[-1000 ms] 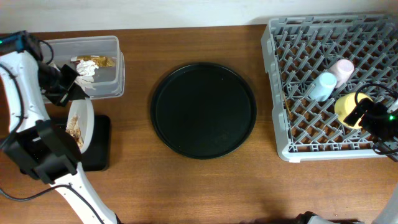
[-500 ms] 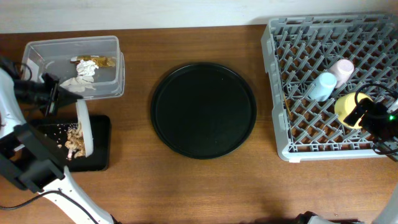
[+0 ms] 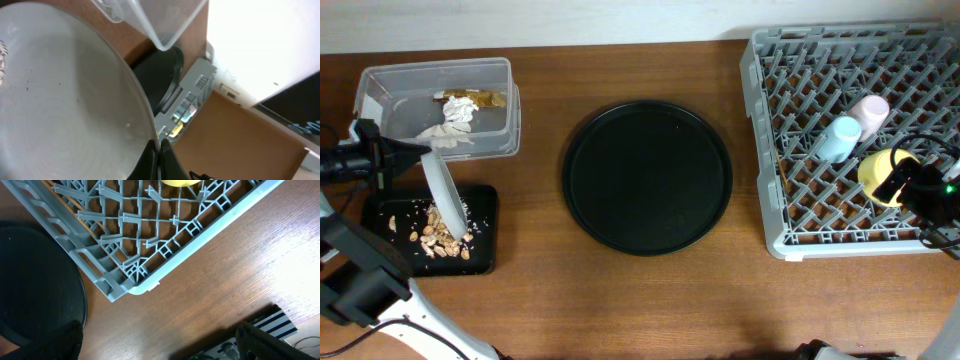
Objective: Sort waste into correct bins and load items into the dishwasher rack
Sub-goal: 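Tilt the plate with the left gripper to dump scraps onto the black tray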
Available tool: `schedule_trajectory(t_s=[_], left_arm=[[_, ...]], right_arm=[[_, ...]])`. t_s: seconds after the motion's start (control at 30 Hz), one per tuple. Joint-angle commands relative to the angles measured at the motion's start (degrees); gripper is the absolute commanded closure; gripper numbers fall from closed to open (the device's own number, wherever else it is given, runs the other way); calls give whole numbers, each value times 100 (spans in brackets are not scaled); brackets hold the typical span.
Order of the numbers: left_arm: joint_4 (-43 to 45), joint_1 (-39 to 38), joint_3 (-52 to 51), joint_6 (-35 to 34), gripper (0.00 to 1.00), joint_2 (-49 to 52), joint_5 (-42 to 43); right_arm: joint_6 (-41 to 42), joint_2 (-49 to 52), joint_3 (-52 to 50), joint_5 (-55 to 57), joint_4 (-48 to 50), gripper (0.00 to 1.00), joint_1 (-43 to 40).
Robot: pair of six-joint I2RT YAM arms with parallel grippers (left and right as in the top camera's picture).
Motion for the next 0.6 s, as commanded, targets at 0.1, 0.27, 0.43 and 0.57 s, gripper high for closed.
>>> schedule_trajectory(t_s=[0.1,0.27,0.43,0.57], left_arm=[[55,114,-348,330,99,-404,640],[-11,380,-509,435,99,-511,1095],[-11,761,-557,374,99,-549,1239],[-11,1032,-612,382,99,-560,1226]], right_arm=[[48,11,-13,55,0,2,-26],[48,11,-13,55,2,2,-26],[48,11,-13,55,0,2,-26],[46,11,-13,55,0,2,-26]])
